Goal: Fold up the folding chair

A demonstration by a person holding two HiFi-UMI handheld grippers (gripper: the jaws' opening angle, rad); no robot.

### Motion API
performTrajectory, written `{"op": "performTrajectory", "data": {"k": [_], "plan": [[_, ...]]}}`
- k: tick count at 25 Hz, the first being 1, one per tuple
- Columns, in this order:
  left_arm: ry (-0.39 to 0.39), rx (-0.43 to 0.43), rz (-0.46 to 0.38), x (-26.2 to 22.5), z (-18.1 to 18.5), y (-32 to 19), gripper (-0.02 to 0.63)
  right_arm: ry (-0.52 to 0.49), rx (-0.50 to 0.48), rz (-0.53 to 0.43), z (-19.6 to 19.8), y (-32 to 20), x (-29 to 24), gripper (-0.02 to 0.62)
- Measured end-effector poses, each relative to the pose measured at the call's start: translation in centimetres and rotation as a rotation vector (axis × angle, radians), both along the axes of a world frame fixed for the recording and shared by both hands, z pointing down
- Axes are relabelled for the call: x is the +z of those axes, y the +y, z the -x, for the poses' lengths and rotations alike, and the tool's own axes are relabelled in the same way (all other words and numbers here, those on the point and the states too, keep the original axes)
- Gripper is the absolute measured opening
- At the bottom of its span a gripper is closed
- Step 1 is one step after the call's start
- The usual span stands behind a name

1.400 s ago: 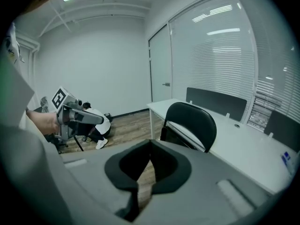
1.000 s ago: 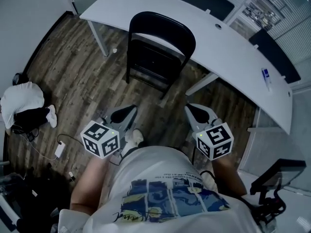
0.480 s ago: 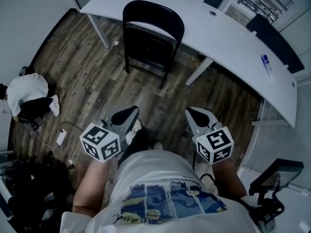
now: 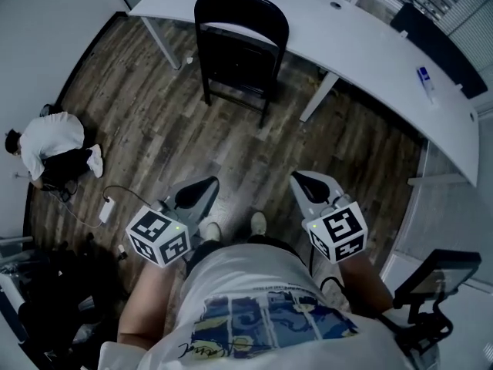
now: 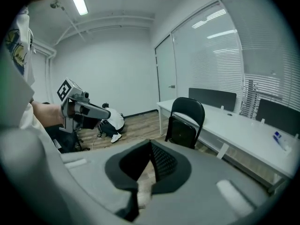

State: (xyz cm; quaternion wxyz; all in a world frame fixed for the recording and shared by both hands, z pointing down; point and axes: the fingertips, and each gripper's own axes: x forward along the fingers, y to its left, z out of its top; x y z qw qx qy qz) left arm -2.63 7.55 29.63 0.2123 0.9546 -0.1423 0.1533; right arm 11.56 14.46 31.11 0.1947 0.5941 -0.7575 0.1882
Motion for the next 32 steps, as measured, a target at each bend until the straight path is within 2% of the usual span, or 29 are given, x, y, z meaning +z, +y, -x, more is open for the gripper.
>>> {"op": "performTrajectory", "data": {"k": [9,13,16,22,28,32], "plan": [[0.005,0.038,-0.020,-0.9,-2.3,-1.2,0.005,-0.032,0.061,-0.012,-1.4,-0.4,-0.2,0.003],[-0.010,0.061,-0.034,-0.9,-1.6,-1.1,0.005,-0.032,0.070,-0.017,-0.4,-0.7,-0.5,0.003],[-0.025,0.088,-0.049,-0.9,0.9,-0.3,0.005,-0.031,0.083,-0.015,2.5,0.0,-0.7,0.003],[-0.007,0.157,-0.043,-1.0,9.4,1.3,0.005,-0.003,0.118,-0.027,12.1,1.6,-2.1,0.003],[0.031,0.225,-0.031,-0.3,14.3,3.9,0.005,0.036,0.176,-0.021,17.6,4.7,-2.0,0.003],[0.048,0.242,-0.037,-0.3,17.3,4.7,0.005,0.054,0.180,-0.027,21.1,5.3,-2.3,0.003]]}}
